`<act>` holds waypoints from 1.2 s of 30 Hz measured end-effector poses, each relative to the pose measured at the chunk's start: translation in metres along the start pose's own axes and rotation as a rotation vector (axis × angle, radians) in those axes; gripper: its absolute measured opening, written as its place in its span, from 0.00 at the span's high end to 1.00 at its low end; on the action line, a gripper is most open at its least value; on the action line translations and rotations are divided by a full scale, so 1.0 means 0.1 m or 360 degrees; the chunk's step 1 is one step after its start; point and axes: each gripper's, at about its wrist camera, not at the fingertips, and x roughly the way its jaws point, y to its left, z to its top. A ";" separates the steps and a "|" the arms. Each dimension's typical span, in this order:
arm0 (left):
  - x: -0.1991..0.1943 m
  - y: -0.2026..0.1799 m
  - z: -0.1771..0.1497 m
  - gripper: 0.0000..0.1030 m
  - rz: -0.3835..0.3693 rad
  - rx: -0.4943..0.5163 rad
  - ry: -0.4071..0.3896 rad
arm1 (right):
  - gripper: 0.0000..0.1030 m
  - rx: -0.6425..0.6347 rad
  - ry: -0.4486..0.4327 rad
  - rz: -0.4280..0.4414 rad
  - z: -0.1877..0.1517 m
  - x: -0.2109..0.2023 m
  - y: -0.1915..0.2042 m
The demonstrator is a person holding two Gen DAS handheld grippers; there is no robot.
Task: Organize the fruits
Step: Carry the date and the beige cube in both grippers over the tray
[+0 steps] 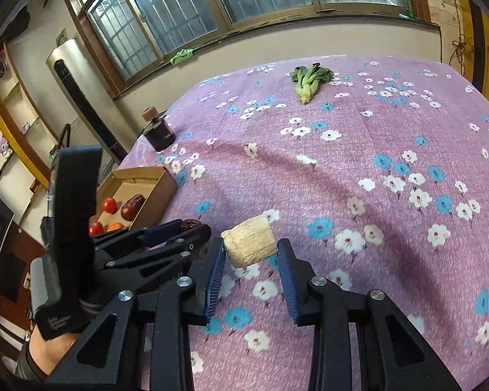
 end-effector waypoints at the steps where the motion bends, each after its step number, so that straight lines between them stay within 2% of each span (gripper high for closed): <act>1: -0.03 0.00 -0.02 0.71 -0.0002 -0.0001 -0.0006 | 0.68 -0.0006 -0.0001 0.0004 -0.02 -0.01 0.02; 16: -0.51 0.28 -0.22 0.71 0.0036 -0.0065 -0.0126 | 0.68 -0.0099 0.0011 0.0040 -0.14 -0.06 0.41; 36: -0.86 0.84 -0.36 0.71 0.0105 -0.0191 -0.0219 | 0.68 -0.0245 0.0046 0.0099 -0.20 0.06 0.98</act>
